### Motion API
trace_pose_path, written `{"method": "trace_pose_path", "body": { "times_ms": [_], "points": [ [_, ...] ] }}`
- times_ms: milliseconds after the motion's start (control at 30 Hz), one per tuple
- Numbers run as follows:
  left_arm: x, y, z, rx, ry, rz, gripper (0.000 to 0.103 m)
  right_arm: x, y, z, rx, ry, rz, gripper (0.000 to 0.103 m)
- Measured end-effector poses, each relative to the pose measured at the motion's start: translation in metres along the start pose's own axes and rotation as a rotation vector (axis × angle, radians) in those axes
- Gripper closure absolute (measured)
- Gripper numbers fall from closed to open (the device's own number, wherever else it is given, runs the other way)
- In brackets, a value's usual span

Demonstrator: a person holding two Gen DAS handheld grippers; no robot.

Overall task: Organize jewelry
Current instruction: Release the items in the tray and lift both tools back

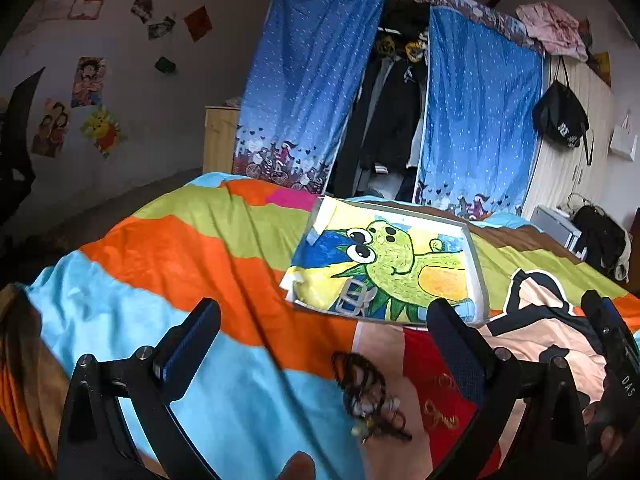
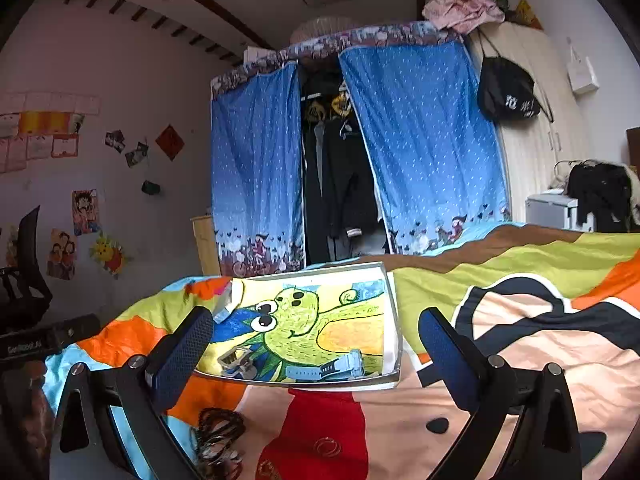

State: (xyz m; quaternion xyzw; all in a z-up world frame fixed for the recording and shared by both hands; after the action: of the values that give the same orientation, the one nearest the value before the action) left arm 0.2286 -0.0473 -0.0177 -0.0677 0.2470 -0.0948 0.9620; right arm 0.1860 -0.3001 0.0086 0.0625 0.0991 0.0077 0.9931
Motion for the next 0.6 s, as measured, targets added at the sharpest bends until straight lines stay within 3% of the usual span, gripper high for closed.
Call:
{"method": "trace_pose_path", "body": {
  "times_ms": [167, 333, 600],
  "points": [
    [-0.034, 0.004, -0.013, 0.009, -0.028, 0.006, 0.002, -0.039, 0.014, -0.004, -0.023, -0.019, -0.009, 0.000],
    [-0.062, 0.001, -0.033, 0.048, -0.040, 0.012, 0.002, -0.071, 0.024, -0.019, -0.022, 0.019, -0.015, 0.000],
    [-0.073, -0.001, -0.078, 0.091, 0.072, -0.008, 0.002, -0.090, 0.032, -0.054, -0.023, 0.163, -0.078, 0.000]
  ]
}}
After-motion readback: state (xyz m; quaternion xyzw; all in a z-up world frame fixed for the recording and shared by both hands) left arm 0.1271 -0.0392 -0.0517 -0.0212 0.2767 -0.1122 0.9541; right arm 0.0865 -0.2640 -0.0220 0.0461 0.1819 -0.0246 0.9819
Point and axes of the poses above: each gripper's, at about its wrist camera, not at the fingertips, and x roughly the way its jaws point, y to its left, z to its top, the point moved 9 cm from there along x, roughly the way its jaws point, and after that the axes turned 2 degrees about y, right-handed, at the moved point
